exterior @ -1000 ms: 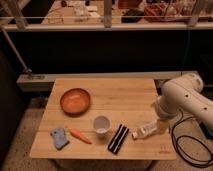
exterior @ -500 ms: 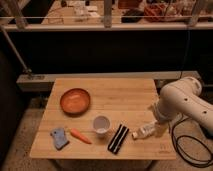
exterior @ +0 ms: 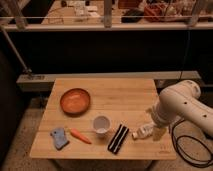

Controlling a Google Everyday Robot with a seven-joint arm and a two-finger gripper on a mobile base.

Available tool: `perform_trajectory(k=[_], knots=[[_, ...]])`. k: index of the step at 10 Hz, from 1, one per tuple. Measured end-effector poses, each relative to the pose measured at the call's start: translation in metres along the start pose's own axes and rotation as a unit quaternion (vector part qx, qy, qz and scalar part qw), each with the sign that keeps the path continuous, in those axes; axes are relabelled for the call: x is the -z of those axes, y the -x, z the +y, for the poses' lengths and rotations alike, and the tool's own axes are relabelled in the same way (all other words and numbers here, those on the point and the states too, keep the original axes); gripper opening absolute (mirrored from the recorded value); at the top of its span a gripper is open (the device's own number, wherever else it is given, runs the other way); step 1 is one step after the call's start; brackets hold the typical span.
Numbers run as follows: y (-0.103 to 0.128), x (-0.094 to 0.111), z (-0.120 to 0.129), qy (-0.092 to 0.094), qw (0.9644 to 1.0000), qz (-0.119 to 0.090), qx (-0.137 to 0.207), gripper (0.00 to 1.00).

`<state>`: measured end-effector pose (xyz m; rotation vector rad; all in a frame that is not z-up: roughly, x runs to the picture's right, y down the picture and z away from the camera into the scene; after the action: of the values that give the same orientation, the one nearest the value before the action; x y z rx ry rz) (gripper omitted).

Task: Push the eraser across the table

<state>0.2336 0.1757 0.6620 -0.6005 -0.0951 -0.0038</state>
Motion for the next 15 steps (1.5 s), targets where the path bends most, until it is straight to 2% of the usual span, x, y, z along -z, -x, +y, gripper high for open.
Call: perform_trajectory(k=[10, 11, 14, 15], knots=[[0.019, -0.01, 0.017, 0.012, 0.9997, -0.019, 0.014, 0.78], [0.022, -0.011, 0.019, 0.013, 0.9996, -0.022, 0.016, 0.73], [0.026, -0.014, 0.023, 0.016, 0.9993, -0.027, 0.02, 0.5], [0.027, -0.014, 0.024, 0.016, 0.9992, -0.028, 0.021, 0.48]])
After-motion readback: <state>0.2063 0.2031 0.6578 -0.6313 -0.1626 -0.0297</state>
